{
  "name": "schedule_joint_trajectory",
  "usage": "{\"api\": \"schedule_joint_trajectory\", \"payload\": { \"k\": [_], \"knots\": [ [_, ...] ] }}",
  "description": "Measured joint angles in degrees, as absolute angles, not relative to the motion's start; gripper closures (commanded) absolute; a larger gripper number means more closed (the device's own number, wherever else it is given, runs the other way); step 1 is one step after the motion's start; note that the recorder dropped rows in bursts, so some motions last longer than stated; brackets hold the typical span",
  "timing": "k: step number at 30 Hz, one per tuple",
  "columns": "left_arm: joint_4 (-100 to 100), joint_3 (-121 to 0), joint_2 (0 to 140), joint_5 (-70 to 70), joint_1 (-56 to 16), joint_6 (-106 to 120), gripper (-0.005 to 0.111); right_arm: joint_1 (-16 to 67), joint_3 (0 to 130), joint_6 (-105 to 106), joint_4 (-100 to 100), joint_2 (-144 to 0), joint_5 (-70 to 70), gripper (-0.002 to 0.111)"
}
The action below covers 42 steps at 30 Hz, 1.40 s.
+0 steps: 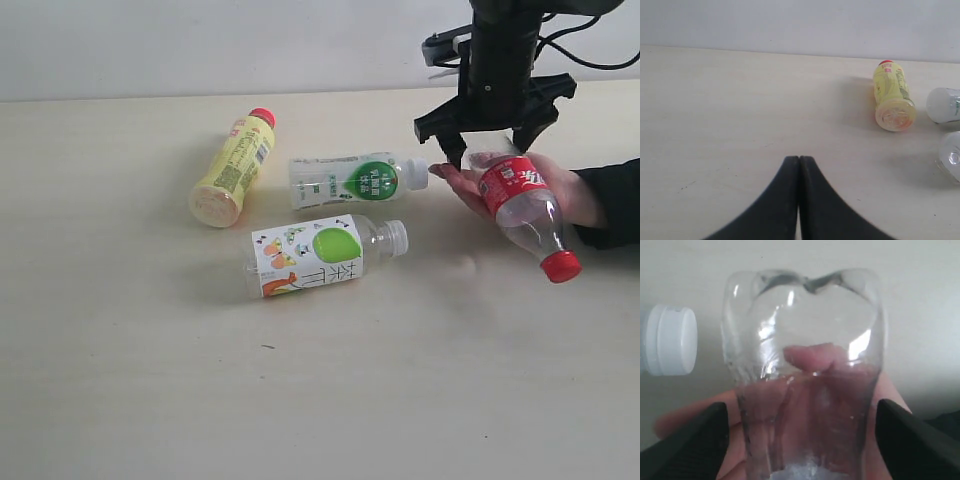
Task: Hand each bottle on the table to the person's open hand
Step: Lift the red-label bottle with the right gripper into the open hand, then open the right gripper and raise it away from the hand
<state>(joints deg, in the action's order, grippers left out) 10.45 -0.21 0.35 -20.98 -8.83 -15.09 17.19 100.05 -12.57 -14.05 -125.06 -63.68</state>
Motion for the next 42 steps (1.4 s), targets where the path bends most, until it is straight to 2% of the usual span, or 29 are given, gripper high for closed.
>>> {"api": "schedule_joint_trajectory", "payload": {
  "k": [12,31,42],
  "knots": [
    [10.45,-0.21,0.35,-20.98,-8.83,-15.09,0.104,17.19,100.05,-12.45,-14.05,-123.35,-63.55,0.027],
    [10.45,-0.21,0.35,-20.98,-8.83,-15.09,0.104,17.19,100.05,-7.79,-12.89,-109.68,-69.55,0.027],
    [10.45,-0.21,0.35,-20.98,-8.83,-15.09,0.104,17.19,100.05,0.0,3.05,-103.42,-69.93,0.027]
  ]
}}
